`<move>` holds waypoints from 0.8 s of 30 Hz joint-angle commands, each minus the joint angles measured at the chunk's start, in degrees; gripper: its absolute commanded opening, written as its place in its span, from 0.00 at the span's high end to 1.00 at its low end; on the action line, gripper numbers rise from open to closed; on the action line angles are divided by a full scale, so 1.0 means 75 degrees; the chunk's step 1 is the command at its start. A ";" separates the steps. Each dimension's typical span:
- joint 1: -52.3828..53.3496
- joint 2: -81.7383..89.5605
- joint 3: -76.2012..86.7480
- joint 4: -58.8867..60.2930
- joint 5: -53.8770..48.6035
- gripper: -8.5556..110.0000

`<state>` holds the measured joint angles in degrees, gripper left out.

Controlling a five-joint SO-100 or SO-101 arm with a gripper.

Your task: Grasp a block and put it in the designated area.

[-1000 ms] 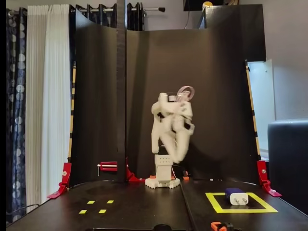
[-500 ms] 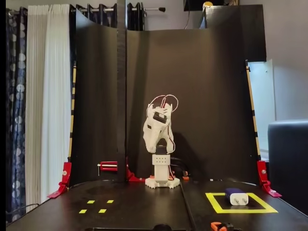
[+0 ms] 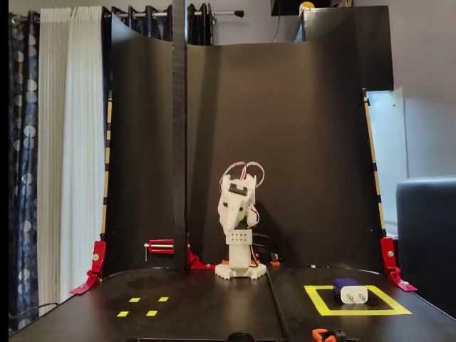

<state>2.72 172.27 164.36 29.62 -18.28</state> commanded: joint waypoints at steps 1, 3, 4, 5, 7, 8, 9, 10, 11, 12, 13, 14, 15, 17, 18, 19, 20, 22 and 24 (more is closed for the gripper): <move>-0.0082 0.0680 0.0480 -0.0105 0.0059 0.93; -0.0141 0.1020 0.0891 -0.0141 0.0059 0.93; -0.0176 0.1195 0.1113 -0.0199 0.0059 0.93; -0.0211 0.1336 0.1312 -0.0281 0.0070 0.93; -0.0258 0.1617 0.1664 -0.0340 0.0152 0.93; -0.0270 0.1723 0.1793 -0.0340 0.0176 0.93; -0.0293 0.1781 0.1910 -0.0340 0.0211 0.93; -0.0305 0.1852 0.2016 -0.0340 0.0234 0.93; -0.0316 0.1922 0.2086 -0.0316 0.0246 0.93; -0.0316 0.1969 0.2086 -0.0234 0.0352 0.93; -0.0316 0.2016 0.2086 -0.0187 0.0398 0.93; -0.0316 0.2027 0.2086 -0.0164 0.0480 0.93; -0.0316 0.2039 0.2086 -0.0117 0.0562 0.93; -0.0340 0.2109 0.2086 0.0187 0.0656 0.93; -0.0363 0.2191 0.2086 0.0410 0.0703 0.93; -0.0387 0.2332 0.2086 0.0656 0.0750 0.93; -0.0398 0.2332 0.2086 0.0750 0.0797 0.93; -0.0469 0.2332 0.2086 0.0937 0.0820 0.93; -0.0516 0.2332 0.2086 0.1043 0.0855 0.93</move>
<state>-0.88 189.32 179.65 36.56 -12.39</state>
